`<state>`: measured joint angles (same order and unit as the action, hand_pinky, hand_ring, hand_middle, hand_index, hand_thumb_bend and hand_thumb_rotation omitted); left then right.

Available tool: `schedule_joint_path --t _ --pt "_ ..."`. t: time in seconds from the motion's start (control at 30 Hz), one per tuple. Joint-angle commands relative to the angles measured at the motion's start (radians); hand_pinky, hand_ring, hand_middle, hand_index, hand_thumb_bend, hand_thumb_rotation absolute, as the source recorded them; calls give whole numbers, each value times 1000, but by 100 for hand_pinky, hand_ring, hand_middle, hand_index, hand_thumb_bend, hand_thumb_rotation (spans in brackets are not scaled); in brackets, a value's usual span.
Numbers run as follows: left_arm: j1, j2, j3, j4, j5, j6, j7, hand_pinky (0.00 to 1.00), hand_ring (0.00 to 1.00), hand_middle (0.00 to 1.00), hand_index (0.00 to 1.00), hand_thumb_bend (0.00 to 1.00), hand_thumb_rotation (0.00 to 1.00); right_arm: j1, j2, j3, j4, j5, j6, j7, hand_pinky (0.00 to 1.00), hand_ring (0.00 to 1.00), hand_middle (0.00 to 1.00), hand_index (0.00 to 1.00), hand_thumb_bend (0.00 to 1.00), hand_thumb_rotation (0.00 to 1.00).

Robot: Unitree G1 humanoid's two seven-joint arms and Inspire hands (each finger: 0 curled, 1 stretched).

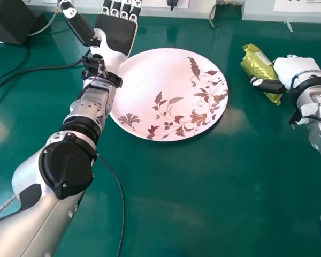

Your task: Pick up biscuit and place it in the plate

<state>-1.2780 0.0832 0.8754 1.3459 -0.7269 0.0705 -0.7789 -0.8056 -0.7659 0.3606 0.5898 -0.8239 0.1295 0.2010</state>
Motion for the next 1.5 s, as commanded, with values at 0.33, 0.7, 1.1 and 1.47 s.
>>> schedule_joint_path --t 0.33,0.7,1.1,1.47 --pt "-16 -9 0 -1 -3 1 0 100 96 100 100 100 47 37 -35 -35 -115 -4 74 73 0 0 0 47 51 5" --pt "-17 -10 -4 -1 1 -6 2 100 93 100 100 100 51 50 -62 -58 -214 -12 99 132 0 0 0 47 51 5" --pt "-19 -12 -1 -1 -3 -3 -4 100 95 100 100 100 50 73 -69 -93 -348 -30 170 205 0 0 0 47 51 5" --pt "-19 -13 -2 -1 -3 2 -9 99 95 100 100 100 51 93 -95 -128 -439 -37 169 251 0 0 0 47 51 5"
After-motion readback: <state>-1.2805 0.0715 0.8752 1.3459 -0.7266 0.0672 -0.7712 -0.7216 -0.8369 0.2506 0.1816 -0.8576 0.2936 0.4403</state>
